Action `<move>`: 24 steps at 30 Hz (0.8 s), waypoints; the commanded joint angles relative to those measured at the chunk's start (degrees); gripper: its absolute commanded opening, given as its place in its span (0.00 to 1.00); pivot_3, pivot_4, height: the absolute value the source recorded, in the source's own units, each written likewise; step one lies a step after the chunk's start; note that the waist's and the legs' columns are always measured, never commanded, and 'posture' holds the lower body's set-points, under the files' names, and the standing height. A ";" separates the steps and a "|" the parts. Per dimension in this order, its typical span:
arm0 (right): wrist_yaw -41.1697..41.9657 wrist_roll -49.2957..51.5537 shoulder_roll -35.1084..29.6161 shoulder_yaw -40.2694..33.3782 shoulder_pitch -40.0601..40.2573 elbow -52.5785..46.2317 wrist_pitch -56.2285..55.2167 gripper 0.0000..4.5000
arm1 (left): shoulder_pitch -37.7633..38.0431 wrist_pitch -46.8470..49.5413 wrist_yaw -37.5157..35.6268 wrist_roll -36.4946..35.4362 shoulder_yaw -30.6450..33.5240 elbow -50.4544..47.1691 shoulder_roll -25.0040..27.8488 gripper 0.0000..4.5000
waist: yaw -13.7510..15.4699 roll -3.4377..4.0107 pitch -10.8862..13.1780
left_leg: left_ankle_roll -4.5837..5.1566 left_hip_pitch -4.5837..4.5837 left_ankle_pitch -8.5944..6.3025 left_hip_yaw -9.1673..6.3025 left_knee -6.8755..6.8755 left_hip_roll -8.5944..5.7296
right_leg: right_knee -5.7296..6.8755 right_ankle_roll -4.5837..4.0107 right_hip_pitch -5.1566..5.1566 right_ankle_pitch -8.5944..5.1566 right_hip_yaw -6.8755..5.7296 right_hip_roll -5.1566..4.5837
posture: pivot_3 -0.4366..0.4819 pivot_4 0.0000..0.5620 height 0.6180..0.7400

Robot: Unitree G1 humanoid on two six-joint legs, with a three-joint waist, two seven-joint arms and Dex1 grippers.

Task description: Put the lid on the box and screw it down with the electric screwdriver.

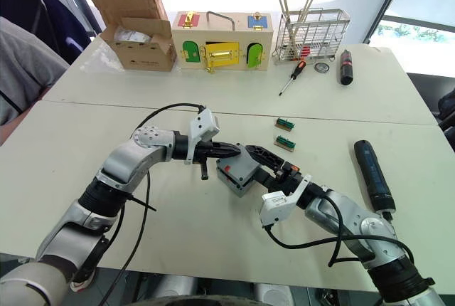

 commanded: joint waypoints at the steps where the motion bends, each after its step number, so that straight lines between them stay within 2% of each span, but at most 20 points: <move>1: 0.27 1.46 -1.95 -1.99 1.03 -1.72 -1.02 0.92 | 3.20 0.92 -0.59 3.28 -4.47 1.59 0.26 0.00 | 0.01 -0.01 -0.02 | 0.03 0.02 -0.02 -0.03 -0.02 -0.04 | 0.02 0.00 0.02 0.00 0.01 -0.03 | 0.48 0.27 1.00; 18: -2.42 4.56 -10.32 -9.53 4.77 -0.77 -9.52 0.92 | 6.77 -0.13 0.67 7.36 -5.83 0.23 -0.30 0.00 | -0.01 0.25 -0.33 | 0.03 0.09 -0.02 -0.16 -0.09 -0.18 | -0.01 0.00 0.11 0.00 0.06 -0.12 | 0.48 0.27 1.00; 22: -3.19 4.30 -10.76 -10.66 5.64 0.10 -10.42 0.92 | 7.22 -1.42 1.17 8.49 -6.22 0.86 -0.77 0.00 | -0.15 0.24 -0.35 | 0.06 0.75 -0.03 -0.12 -0.39 -0.18 | -0.21 0.04 0.68 -0.03 0.09 -0.11 | 0.48 0.27 1.00; 24: -3.30 4.58 -10.63 -11.05 6.46 0.35 -10.58 0.92 | 7.41 -2.51 1.20 8.90 -6.08 0.71 -0.96 0.00 | -0.15 0.33 -0.40 | 0.33 0.92 -0.19 -0.16 -0.45 -0.16 | -0.75 0.34 1.11 -0.24 0.10 -0.09 | 0.48 0.27 1.00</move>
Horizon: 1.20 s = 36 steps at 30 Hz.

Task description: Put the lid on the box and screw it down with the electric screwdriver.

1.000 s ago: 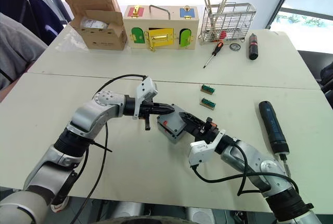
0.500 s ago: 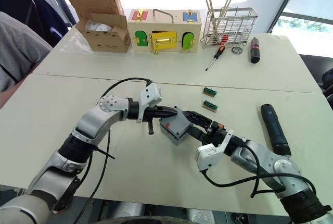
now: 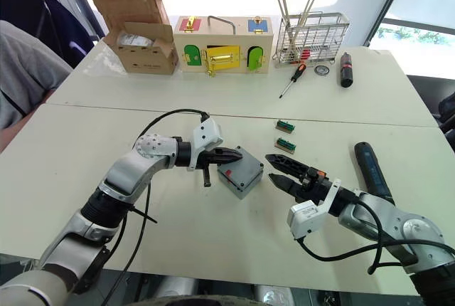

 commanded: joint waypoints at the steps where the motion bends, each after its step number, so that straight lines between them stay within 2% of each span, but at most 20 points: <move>1: -1.09 1.25 -0.04 -1.95 1.24 -0.11 -0.65 0.92 | 3.40 0.05 0.04 3.74 -5.05 3.88 0.16 0.00 | 0.02 0.08 -0.06 | 0.00 0.00 0.00 -0.02 0.00 0.00 | -0.01 0.00 0.01 0.00 0.00 0.00 | 0.48 0.27 1.00; 6: 1.70 5.83 1.58 -0.73 2.60 -0.19 0.96 0.92 | 4.14 -0.13 -0.20 3.91 -5.12 2.30 0.26 0.00 | 0.00 0.11 -0.08 | -0.21 -0.03 0.12 -0.07 0.00 -0.01 | -0.06 0.00 0.06 0.00 0.04 -0.03 | 0.48 0.27 1.00; 10: 8.70 17.20 2.68 -0.27 4.25 0.96 4.77 0.92 | 4.43 0.66 0.07 3.81 -4.69 1.83 0.30 0.00 | 0.01 0.14 -0.10 | -0.15 -0.04 0.08 -0.12 0.00 0.01 | -0.07 0.00 0.09 0.00 0.04 -0.03 | 0.48 0.27 1.00; 13: 14.44 30.46 4.28 -1.76 4.56 0.47 10.73 0.92 | 4.48 0.53 0.23 3.52 -4.22 1.75 0.15 0.00 | -0.03 0.14 -0.10 | 0.03 -0.03 -0.02 -0.18 0.00 0.02 | -0.16 0.00 0.18 0.00 0.04 -0.07 | 0.48 0.27 1.00; 15: 18.50 41.64 6.35 -2.88 3.48 -1.18 17.22 0.80 | 4.29 0.13 0.02 3.76 -4.31 1.86 0.47 0.00 | -0.03 0.15 -0.10 | 0.06 -0.03 -0.03 -0.22 0.00 0.02 | -0.17 0.00 0.20 0.00 0.03 -0.09 | 0.48 0.27 1.00; 17: 21.09 46.83 7.72 -3.40 2.42 -2.53 20.94 0.68 | 4.19 -0.16 -0.04 3.81 -4.18 2.14 0.60 0.00 | -0.02 0.19 -0.11 | 0.07 -0.03 -0.04 -0.27 0.00 0.04 | -0.19 -0.01 0.21 0.00 0.02 -0.09 | 0.48 0.27 1.00; 20: 24.62 54.62 9.90 -3.42 1.82 -5.84 28.56 0.42 | 3.91 -0.93 -0.03 4.06 -3.92 2.94 0.73 0.00 | 0.01 0.19 -0.12 | 0.09 -0.04 -0.06 -0.32 0.00 0.03 | -0.22 -0.01 0.21 0.00 0.01 -0.10 | 0.48 0.27 1.00; 23: 28.06 73.78 11.47 -3.96 1.97 -13.17 46.20 0.09 | 3.48 -2.41 -0.25 4.70 -3.85 3.99 1.15 0.00 | 0.01 0.22 -0.11 | 0.09 -0.09 -0.06 -0.46 -0.01 0.04 | -0.24 -0.01 0.21 0.00 0.00 -0.10 | 0.48 0.27 1.00; 24: 28.18 79.79 11.55 -4.68 1.93 -15.55 51.82 0.01 | 3.38 -2.70 -0.35 4.77 -3.83 4.23 1.23 0.00 | -0.01 0.22 -0.11 | 0.09 -0.11 -0.06 -0.47 -0.01 0.04 | -0.25 -0.01 0.20 0.00 -0.01 -0.10 | 0.48 0.27 1.00; 26: 28.97 88.45 10.53 -5.81 1.80 -19.13 59.98 0.01 | 3.12 -3.16 -0.52 4.71 -3.70 4.72 1.30 0.00 | 0.02 0.22 -0.11 | 0.09 -0.12 -0.06 -0.49 -0.02 0.05 | -0.26 -0.01 0.21 0.01 -0.01 -0.13 | 0.48 0.27 1.00; 28: 30.95 91.44 8.75 -5.91 2.80 -21.34 64.71 0.01 | 2.88 -3.77 -0.63 4.69 -3.60 5.13 1.32 0.00 | 0.03 0.22 -0.11 | 0.09 -0.13 -0.07 -0.51 -0.02 0.05 | -0.31 -0.01 0.21 0.00 -0.02 -0.16 | 0.48 0.27 1.00; 33: 37.25 87.32 5.00 -3.01 7.98 -22.87 67.32 0.01 | 2.55 -4.88 -1.08 4.59 -3.54 5.52 1.45 0.00 | 0.11 0.20 -0.10 | 0.11 -0.18 -0.08 -0.53 -0.09 0.05 | -0.42 -0.07 0.20 -0.03 -0.02 -0.22 | 0.48 0.27 1.00; 36: 38.31 85.07 5.47 -2.19 9.06 -22.55 67.16 0.01 | 2.50 -5.19 -1.32 4.52 -3.57 5.58 1.56 0.00 | 0.02 0.21 -0.10 | 0.11 -0.19 -0.08 -0.53 -0.12 0.05 | -0.44 -0.10 0.18 -0.04 -0.02 -0.23 | 0.48 0.27 1.00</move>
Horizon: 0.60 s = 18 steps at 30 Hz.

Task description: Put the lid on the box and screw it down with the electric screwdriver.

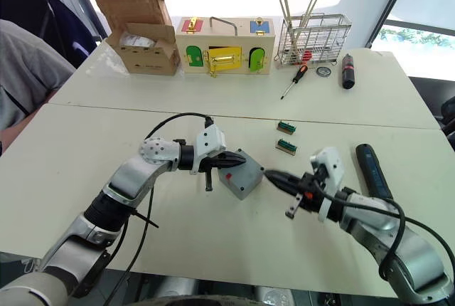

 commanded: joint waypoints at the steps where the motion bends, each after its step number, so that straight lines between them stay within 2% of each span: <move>1: 1.11 -2.42 0.89 0.20 -0.19 -1.17 -0.78 0.01 | 1.99 1.69 -0.37 3.12 -2.50 4.06 1.39 0.00 | -0.08 0.01 0.00 | 0.00 0.00 0.00 0.00 -0.01 0.00 | 0.00 -0.02 -0.02 -0.01 0.00 0.00 | 0.48 0.27 1.00; 6: 1.78 -4.44 3.20 1.14 -0.51 -0.76 -0.56 0.01 | 2.16 2.15 -0.17 2.82 -2.34 3.43 1.14 0.00 | -0.03 0.01 0.01 | -0.01 -0.01 -0.01 -0.01 -0.07 0.01 | -0.03 -0.04 -0.04 -0.02 0.00 -0.01 | 0.48 0.27 1.00; 10: 2.13 -5.27 4.30 1.26 -0.52 -0.59 0.01 0.01 | 1.96 4.35 0.37 0.40 0.11 1.55 0.66 0.00 | -0.03 0.00 0.02 | -0.01 -0.03 0.00 -0.01 -0.11 0.01 | -0.07 -0.04 -0.07 -0.02 0.00 -0.02 | 0.48 0.27 1.00; 15: 3.55 -4.85 4.01 0.00 -0.36 0.65 1.05 0.01 | -0.53 14.59 -2.62 -12.62 10.64 -9.09 3.20 0.00 | -0.24 0.09 0.50 | -0.02 -0.20 0.00 0.00 -0.13 0.02 | -0.03 -0.05 -0.29 -0.03 0.00 -0.03 | 0.48 0.27 1.00; 18: 4.31 -4.99 3.97 -0.07 -0.89 1.15 1.59 0.01 | -2.53 19.86 -1.02 -17.63 16.09 -10.49 4.10 0.00 | 0.08 0.11 0.54 | -0.18 -1.11 0.11 -0.01 0.01 0.01 | 0.27 -0.02 -1.22 -0.01 -0.01 -0.01 | 0.48 0.27 1.00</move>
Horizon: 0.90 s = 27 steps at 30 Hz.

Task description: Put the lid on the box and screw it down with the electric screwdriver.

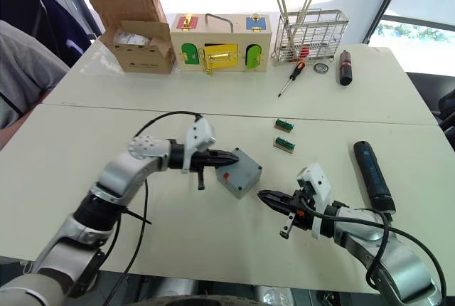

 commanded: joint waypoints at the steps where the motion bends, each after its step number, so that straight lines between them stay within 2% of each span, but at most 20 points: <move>1: 1.10 0.31 0.09 -1.54 -0.79 -0.49 0.32 0.01 | -3.12 5.16 2.45 -5.81 7.54 -2.71 0.51 0.00 | 0.30 0.00 0.03 | -0.17 -0.14 0.10 -0.04 0.05 -0.02 | 0.05 0.01 -0.13 0.01 -0.04 0.02 | 0.48 0.27 1.00; 5: 1.25 -0.02 0.52 -1.27 -2.37 0.21 1.16 0.01 | -3.74 7.49 5.37 -6.76 12.23 0.63 2.29 0.00 | 0.19 0.00 0.07 | -0.17 -0.08 0.11 -0.06 0.08 -0.04 | 0.07 0.01 -0.05 0.01 -0.07 0.06 | 0.48 0.27 1.00; 9: 0.27 -2.43 1.83 1.13 -4.95 2.07 1.69 0.01 | -0.71 -0.25 6.47 1.24 8.03 7.41 5.03 0.00 | -0.06 0.02 0.14 | -0.18 0.03 0.11 -0.08 0.01 -0.04 | 0.11 0.01 -0.03 0.01 -0.04 0.12 | 0.48 0.27 1.00; 19: -0.85 -5.70 4.71 3.47 -7.95 4.67 2.98 0.01 | -0.40 -8.14 3.80 5.74 -0.17 15.35 -2.00 0.00 | 1.32 -0.17 0.47 | -0.50 -0.09 0.30 -0.11 0.08 -0.06 | 0.12 0.01 -0.10 0.01 -0.06 0.10 | 0.48 0.27 1.00; 27: -0.73 -6.38 4.97 2.77 -8.08 4.73 3.53 0.01 | 0.55 -8.73 1.17 6.39 -2.92 14.22 -3.79 0.00 | 1.22 -0.17 0.47 | -0.41 -0.08 0.25 -0.11 0.06 -0.05 | 0.17 0.01 -0.12 0.01 -0.07 0.13 | 0.48 0.27 1.00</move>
